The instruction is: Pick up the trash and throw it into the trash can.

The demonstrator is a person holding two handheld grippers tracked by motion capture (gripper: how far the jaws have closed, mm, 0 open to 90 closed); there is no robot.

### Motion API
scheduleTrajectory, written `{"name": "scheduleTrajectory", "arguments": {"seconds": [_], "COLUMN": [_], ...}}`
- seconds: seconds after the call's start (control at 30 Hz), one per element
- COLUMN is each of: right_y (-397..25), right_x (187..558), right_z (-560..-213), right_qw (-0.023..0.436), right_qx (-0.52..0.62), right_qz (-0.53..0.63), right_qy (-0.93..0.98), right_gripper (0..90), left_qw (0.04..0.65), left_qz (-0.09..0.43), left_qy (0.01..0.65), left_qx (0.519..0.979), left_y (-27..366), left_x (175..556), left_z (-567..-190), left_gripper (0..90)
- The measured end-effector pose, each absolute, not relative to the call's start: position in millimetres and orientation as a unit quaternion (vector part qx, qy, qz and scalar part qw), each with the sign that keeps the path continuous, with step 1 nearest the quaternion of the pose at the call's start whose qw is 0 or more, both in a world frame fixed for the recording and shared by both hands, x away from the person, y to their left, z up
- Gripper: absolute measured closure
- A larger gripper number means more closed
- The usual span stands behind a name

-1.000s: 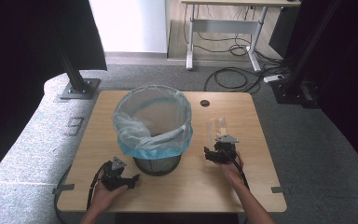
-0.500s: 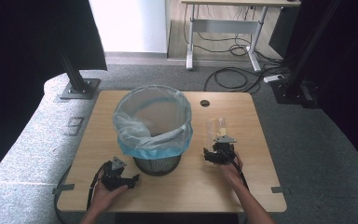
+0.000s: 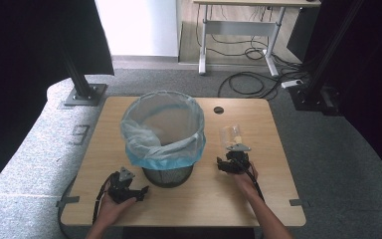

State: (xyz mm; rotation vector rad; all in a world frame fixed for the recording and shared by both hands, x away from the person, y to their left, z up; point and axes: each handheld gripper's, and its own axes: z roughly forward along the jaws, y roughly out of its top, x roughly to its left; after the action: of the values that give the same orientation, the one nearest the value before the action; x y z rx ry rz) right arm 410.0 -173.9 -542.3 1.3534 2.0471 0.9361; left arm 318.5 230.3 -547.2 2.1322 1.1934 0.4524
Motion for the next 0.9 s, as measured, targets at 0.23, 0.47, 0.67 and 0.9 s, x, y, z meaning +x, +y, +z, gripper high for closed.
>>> {"name": "scheduleTrajectory", "arguments": {"seconds": [0.23,0.47,0.67,0.9], "right_y": [-173,-177,-182,-197], "right_x": [416,425,427,429], "right_z": [-541,-548,-550,-547], "right_qw": [0.256,0.256,0.253,0.24], "right_qx": [0.499,0.513,0.529,0.549], "right_qz": [0.347,0.33,0.318,0.321], "right_qy": [0.752,0.75,0.745,0.733], "right_gripper": [26.4,26.8,35.4,70.8], "left_qw": [0.322,0.322,0.322,0.323], "left_qz": [0.172,0.172,0.172,0.172], "left_qy": [0.455,0.455,0.455,0.455], "left_qx": [0.812,0.812,0.812,0.812], "left_y": [230,230,230,230], "left_x": [319,319,318,318], "left_z": [-547,-547,-547,-547], "left_gripper": [9.9,9.9,9.9,9.9]}}
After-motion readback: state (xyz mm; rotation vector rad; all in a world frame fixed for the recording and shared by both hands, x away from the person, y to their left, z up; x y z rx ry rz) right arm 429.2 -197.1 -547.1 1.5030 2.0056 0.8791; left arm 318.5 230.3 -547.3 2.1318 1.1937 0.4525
